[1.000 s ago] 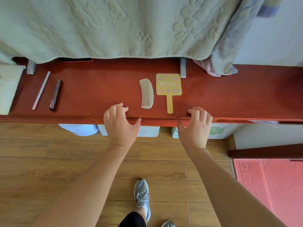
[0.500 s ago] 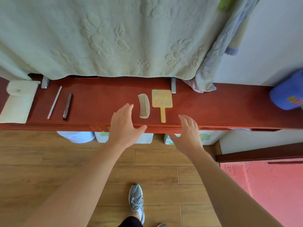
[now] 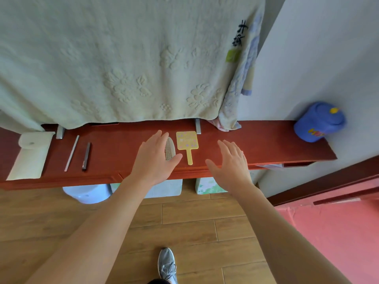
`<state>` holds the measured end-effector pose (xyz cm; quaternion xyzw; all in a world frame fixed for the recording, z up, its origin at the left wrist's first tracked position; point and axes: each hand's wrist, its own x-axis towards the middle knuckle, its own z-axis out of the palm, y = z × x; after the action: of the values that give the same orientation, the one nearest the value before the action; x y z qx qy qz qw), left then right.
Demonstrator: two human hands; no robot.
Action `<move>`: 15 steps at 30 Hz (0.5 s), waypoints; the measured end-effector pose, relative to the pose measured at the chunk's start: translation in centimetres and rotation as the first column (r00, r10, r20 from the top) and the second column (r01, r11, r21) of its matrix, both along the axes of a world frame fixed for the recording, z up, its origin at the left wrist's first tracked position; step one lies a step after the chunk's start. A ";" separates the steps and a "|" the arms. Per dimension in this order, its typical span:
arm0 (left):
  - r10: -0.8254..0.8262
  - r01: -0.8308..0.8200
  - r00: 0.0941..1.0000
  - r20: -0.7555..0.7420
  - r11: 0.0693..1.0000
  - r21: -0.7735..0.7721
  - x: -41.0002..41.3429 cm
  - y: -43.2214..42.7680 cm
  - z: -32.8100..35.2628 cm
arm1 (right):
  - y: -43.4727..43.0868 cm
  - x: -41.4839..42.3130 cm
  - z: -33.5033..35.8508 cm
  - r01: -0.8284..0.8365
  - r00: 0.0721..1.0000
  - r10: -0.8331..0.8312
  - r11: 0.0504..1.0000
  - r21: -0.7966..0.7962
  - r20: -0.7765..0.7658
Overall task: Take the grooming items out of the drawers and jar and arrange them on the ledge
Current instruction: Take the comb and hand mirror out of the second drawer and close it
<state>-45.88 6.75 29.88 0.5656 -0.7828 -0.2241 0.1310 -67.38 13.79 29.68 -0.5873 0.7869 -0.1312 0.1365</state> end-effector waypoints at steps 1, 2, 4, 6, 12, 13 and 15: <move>-0.009 0.009 1.000 0.005 1.000 -0.011 0.0 0.1 0.7 | 0.2 0.0 0.6 0.003 1.000 -0.003 1.000 -0.007 -0.008; -0.018 0.018 1.000 0.013 1.000 -0.023 0.0 0.2 1.3 | 0.4 0.0 1.2 0.005 1.000 -0.006 1.000 -0.012 -0.016; -0.036 0.037 0.999 0.032 0.998 -0.042 -0.1 0.5 2.6 | 0.8 -0.1 2.3 0.012 0.999 -0.012 1.000 -0.022 -0.038; -0.055 0.058 0.997 0.055 0.997 -0.049 -0.2 0.8 3.8 | 1.3 -0.2 3.4 0.017 0.998 -0.018 0.999 -0.031 -0.063; -0.101 0.104 0.991 0.086 0.994 -0.040 -0.8 2.2 6.4 | 3.0 -0.8 5.8 0.040 0.996 -0.046 0.996 -0.079 -0.073; -0.104 0.109 0.990 0.091 0.993 -0.049 -0.9 2.4 6.6 | 3.2 -1.0 6.2 0.041 0.995 -0.048 0.996 -0.085 -0.082; -0.113 0.120 0.988 0.103 0.991 -0.064 -1.2 2.7 7.1 | 3.7 -1.3 6.8 0.050 0.994 -0.058 0.995 -0.084 -0.097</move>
<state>-47.09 9.41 36.96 0.5243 -0.8274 -0.1757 0.0984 -68.73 17.53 36.51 -0.5767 0.8023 -0.1375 0.0695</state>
